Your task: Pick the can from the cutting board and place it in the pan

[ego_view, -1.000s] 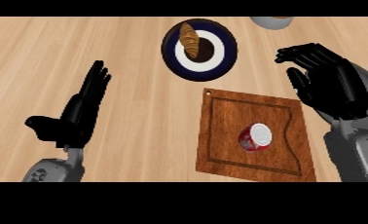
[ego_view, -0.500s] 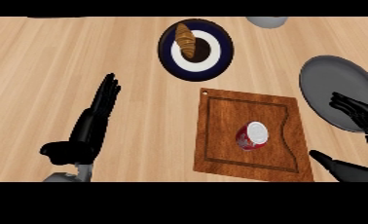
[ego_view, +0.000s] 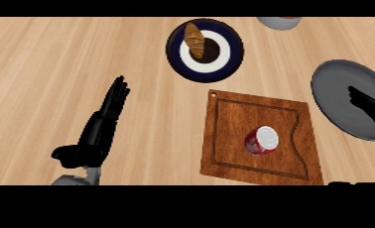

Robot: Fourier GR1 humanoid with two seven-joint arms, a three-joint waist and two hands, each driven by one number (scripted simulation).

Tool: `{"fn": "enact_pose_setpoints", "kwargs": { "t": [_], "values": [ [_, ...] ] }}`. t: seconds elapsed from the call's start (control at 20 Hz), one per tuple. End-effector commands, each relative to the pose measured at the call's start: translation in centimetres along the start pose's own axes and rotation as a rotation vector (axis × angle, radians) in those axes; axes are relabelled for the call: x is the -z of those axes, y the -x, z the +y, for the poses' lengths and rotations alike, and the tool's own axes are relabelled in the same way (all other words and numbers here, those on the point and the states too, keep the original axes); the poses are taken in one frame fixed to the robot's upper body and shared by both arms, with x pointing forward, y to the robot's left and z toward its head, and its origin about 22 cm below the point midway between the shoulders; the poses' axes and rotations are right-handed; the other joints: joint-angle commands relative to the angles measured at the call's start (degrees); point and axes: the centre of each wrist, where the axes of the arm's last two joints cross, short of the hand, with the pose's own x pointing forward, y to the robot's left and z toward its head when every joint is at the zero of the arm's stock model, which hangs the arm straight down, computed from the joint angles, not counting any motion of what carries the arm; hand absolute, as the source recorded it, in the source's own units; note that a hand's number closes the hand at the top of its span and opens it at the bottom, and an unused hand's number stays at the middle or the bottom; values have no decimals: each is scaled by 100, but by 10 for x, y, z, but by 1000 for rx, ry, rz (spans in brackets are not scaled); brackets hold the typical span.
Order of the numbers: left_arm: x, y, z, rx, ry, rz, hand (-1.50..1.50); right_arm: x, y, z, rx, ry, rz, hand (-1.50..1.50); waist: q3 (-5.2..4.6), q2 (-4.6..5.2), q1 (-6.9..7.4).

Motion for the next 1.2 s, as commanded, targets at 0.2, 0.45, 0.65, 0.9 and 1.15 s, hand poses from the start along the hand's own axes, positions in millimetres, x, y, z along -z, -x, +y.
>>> {"fn": "enact_pose_setpoints", "kwargs": {
  "t": [0.2,0.45,0.65,0.9,1.15],
  "values": [
    [5,1,-2,15,33,0,0,33,-34,14,-303,-261,178,-150,-9,44,179],
    [15,-5,-2,6,24,-16,0,54,-31,52,-418,-414,215,-150,1,33,151],
    [2,-7,1,21,34,-7,0,62,-27,93,-511,-461,269,-150,4,14,126],
    [12,-6,7,10,5,-8,0,73,-20,109,-471,-465,288,-150,6,4,25],
    [0,-6,8,-3,-1,11,0,73,-29,113,-490,-483,315,-150,6,0,19]
  ]
}}
